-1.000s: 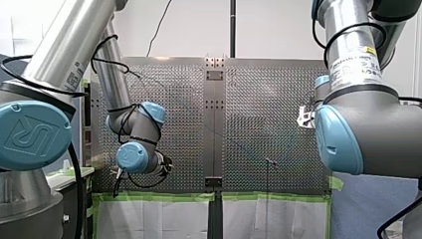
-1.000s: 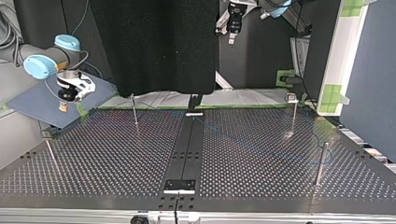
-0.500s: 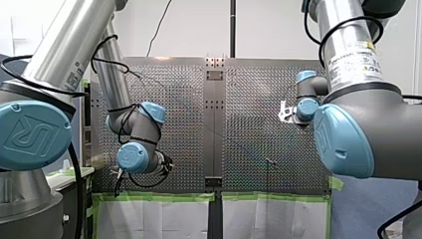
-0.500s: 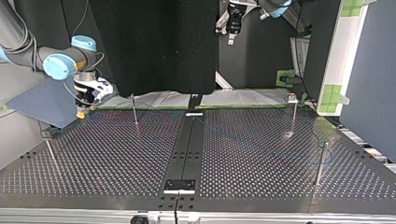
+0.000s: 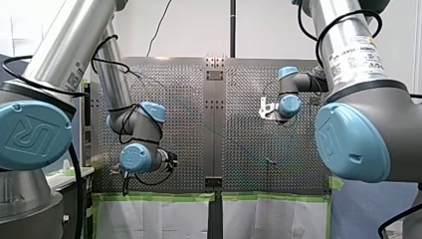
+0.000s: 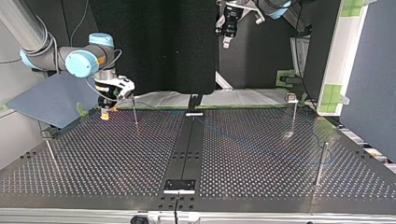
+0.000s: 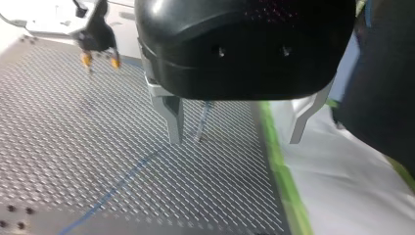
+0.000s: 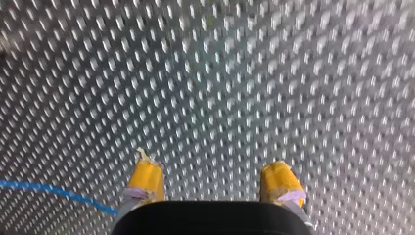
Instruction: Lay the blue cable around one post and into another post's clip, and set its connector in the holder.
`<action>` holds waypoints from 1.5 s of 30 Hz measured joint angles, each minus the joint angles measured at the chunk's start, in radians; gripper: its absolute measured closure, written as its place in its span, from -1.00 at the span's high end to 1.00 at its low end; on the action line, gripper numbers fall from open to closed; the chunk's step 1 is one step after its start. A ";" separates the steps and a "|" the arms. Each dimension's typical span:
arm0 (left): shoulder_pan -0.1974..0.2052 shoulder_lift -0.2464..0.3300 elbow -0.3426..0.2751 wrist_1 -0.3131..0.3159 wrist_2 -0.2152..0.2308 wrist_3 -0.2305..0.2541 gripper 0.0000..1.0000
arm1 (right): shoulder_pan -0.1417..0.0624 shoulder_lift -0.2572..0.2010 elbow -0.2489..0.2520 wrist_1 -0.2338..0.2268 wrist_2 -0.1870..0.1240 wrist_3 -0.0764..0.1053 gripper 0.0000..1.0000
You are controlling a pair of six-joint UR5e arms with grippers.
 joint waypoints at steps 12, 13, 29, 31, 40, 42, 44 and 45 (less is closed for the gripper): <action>0.001 0.025 0.078 0.011 0.101 -0.059 1.00 | 0.109 0.002 0.017 -0.002 0.001 -0.020 1.00; 0.001 0.031 0.082 0.008 0.103 -0.058 1.00 | 0.117 0.002 0.022 -0.006 0.002 -0.021 1.00; 0.002 0.145 0.091 -0.089 -0.018 0.042 1.00 | 0.247 0.003 0.130 -0.078 0.003 -0.023 1.00; 0.002 0.147 0.091 -0.094 -0.034 0.047 1.00 | 0.265 0.003 0.135 -0.073 0.003 -0.024 1.00; 0.002 0.147 0.092 -0.106 -0.109 0.053 1.00 | 0.343 0.003 0.142 -0.028 0.037 -0.060 1.00; 0.002 0.147 0.092 -0.115 -0.126 0.054 1.00 | 0.361 0.003 0.147 -0.028 0.045 -0.063 1.00; 0.003 0.147 0.091 -0.125 -0.144 0.060 1.00 | 0.377 0.003 0.156 -0.035 0.048 -0.065 1.00; 0.003 0.147 0.092 -0.129 -0.151 0.064 1.00 | 0.387 0.003 0.164 -0.042 0.049 -0.065 1.00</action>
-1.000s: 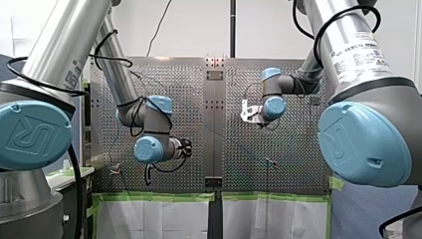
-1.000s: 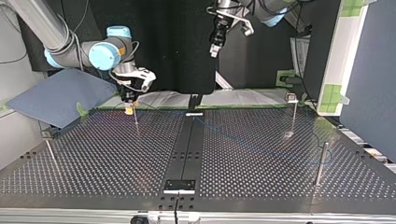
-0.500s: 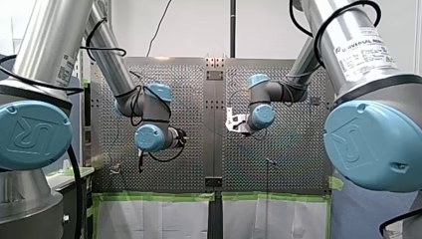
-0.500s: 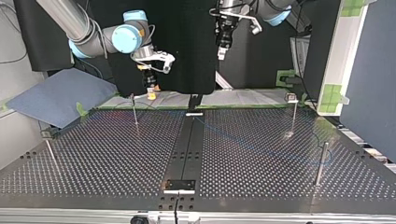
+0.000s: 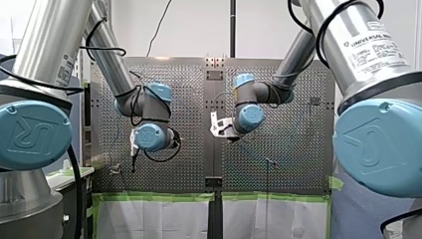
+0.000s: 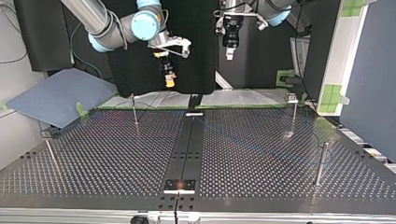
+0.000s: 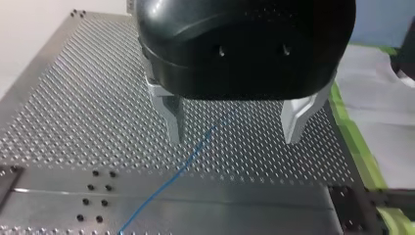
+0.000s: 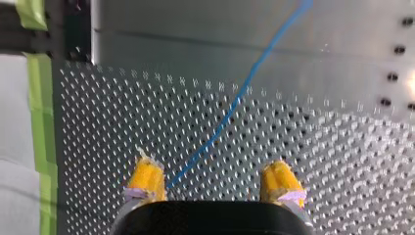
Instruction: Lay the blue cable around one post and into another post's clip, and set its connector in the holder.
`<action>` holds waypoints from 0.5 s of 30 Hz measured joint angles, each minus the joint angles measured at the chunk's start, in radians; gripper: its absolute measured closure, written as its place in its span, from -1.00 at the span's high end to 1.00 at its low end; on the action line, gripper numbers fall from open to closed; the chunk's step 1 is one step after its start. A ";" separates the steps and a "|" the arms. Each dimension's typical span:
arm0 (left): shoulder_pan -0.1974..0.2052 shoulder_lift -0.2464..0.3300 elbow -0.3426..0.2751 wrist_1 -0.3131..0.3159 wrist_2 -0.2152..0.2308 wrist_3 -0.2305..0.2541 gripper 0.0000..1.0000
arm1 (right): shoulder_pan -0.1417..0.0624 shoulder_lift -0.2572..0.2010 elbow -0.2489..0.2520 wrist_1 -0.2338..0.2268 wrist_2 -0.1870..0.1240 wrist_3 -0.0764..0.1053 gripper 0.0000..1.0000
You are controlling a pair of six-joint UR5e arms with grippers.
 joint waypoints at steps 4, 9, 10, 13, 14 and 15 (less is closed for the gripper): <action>0.003 0.000 0.000 -0.019 -0.024 0.010 1.00 | 0.035 0.000 0.031 -0.031 -0.002 0.004 1.00; 0.008 0.000 0.000 -0.047 -0.018 0.011 1.00 | 0.040 0.000 0.069 -0.059 -0.015 0.007 1.00; 0.009 0.000 0.000 -0.054 -0.018 0.010 1.00 | 0.034 0.000 0.073 -0.061 -0.019 0.008 1.00; 0.013 0.000 0.000 -0.080 -0.020 0.003 1.00 | 0.016 0.000 0.081 -0.065 -0.024 0.012 1.00; 0.014 0.000 0.000 -0.091 -0.023 -0.004 1.00 | 0.011 0.000 0.082 -0.066 -0.025 0.014 1.00; 0.015 0.000 0.000 -0.097 -0.025 -0.009 1.00 | 0.003 0.000 0.084 -0.067 -0.026 0.015 1.00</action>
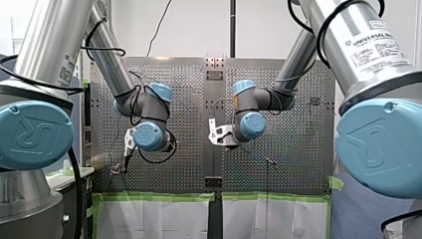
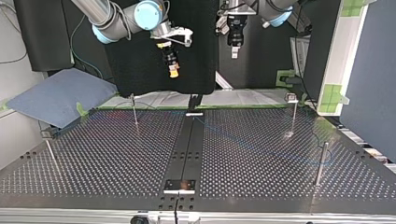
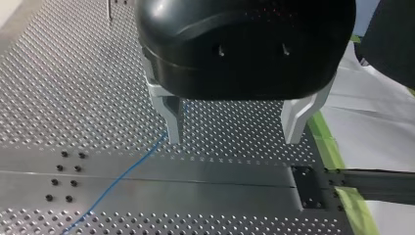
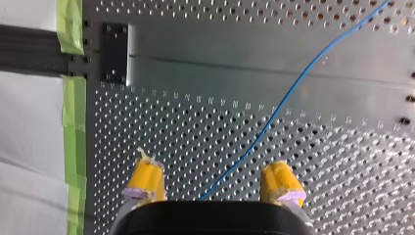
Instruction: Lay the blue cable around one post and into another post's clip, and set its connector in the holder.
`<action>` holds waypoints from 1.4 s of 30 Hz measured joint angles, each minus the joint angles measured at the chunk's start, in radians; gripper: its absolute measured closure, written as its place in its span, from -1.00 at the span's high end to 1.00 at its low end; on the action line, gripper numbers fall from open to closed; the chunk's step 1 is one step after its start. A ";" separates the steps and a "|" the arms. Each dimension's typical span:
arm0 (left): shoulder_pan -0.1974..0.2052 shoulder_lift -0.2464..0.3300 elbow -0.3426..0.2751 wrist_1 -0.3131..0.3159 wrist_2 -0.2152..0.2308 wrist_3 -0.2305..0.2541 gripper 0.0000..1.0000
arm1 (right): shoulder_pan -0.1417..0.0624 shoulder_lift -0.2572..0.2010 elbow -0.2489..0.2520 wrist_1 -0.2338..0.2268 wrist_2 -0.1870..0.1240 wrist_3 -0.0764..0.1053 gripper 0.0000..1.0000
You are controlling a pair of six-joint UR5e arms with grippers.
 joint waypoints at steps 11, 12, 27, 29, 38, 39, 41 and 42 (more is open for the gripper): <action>0.006 0.000 0.000 0.000 0.032 -0.035 1.00 | -0.040 0.000 0.013 -0.027 -0.058 -0.011 1.00; 0.006 0.000 0.000 0.007 0.038 -0.037 1.00 | -0.037 0.000 0.014 -0.030 -0.067 -0.012 1.00; 0.027 0.000 0.000 0.011 0.080 -0.064 1.00 | 0.020 0.000 0.070 -0.117 -0.148 -0.093 1.00; 0.031 0.000 0.000 -0.001 0.070 -0.064 1.00 | 0.029 0.000 0.072 -0.133 -0.138 -0.109 1.00; 0.037 0.000 0.000 -0.049 0.002 -0.070 1.00 | 0.053 0.000 0.074 -0.203 -0.065 -0.170 1.00; 0.037 0.000 0.000 -0.053 -0.007 -0.071 1.00 | 0.055 0.000 0.074 -0.207 -0.055 -0.172 1.00; 0.038 0.000 0.000 -0.059 -0.024 -0.073 1.00 | 0.056 -0.001 0.074 -0.212 -0.039 -0.174 1.00; 0.038 0.000 0.000 -0.060 -0.030 -0.073 1.00 | 0.056 -0.001 0.074 -0.214 -0.029 -0.174 1.00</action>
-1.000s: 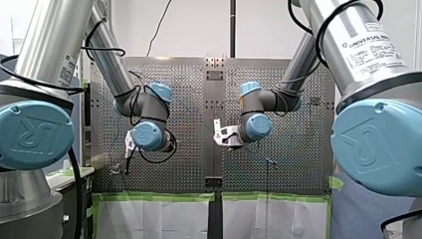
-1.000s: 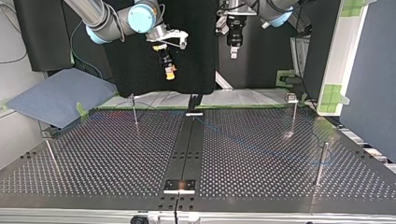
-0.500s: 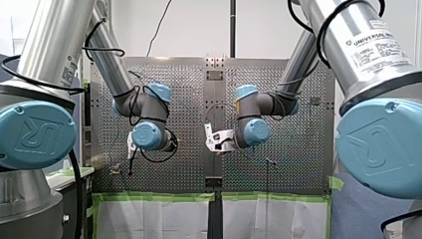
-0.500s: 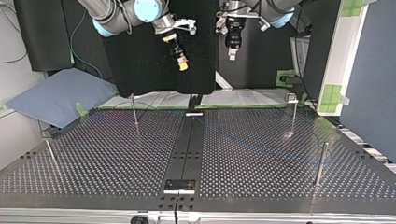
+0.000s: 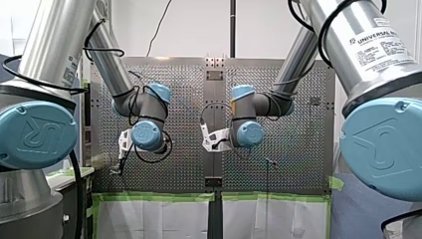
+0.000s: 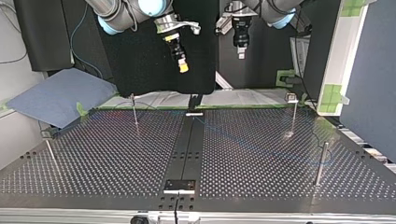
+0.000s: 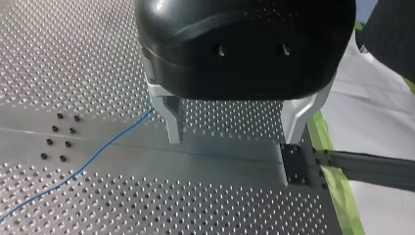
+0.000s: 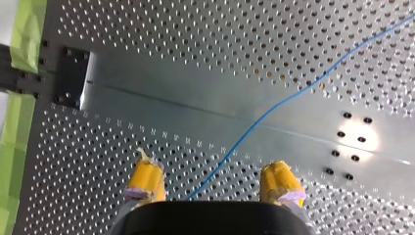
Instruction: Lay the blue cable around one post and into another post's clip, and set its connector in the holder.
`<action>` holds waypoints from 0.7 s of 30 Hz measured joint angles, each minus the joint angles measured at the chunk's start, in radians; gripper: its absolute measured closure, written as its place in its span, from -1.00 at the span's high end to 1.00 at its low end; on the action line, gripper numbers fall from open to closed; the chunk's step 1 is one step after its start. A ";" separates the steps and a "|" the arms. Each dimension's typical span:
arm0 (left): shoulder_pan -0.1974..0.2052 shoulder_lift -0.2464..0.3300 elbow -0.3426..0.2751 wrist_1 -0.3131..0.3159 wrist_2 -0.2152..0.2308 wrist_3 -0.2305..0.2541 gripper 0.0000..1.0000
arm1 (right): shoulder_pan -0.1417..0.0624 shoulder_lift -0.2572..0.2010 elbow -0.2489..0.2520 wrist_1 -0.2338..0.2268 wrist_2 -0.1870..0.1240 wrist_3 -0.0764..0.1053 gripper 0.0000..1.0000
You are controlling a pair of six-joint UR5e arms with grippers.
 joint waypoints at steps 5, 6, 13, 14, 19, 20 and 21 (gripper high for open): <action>0.000 0.000 0.000 0.000 -0.021 -0.001 1.00 | 0.002 0.000 0.000 -0.005 0.040 0.003 1.00; 0.000 0.000 0.000 0.001 -0.022 -0.001 1.00 | 0.002 0.000 0.000 -0.005 0.046 0.003 1.00; -0.002 0.000 0.000 0.024 -0.022 -0.001 1.00 | 0.008 0.000 0.000 -0.006 0.056 0.003 1.00; -0.002 0.000 0.000 0.026 -0.021 -0.001 1.00 | 0.008 0.000 0.000 -0.006 0.056 0.003 1.00; -0.003 0.000 0.000 0.028 -0.021 -0.001 1.00 | 0.009 0.000 -0.001 -0.006 0.056 0.002 1.00; -0.003 0.000 0.000 0.028 -0.021 -0.001 1.00 | 0.009 0.000 -0.001 -0.006 0.056 0.002 1.00; -0.003 0.000 0.000 0.028 -0.021 -0.001 1.00 | 0.010 0.001 -0.001 -0.006 0.056 0.002 1.00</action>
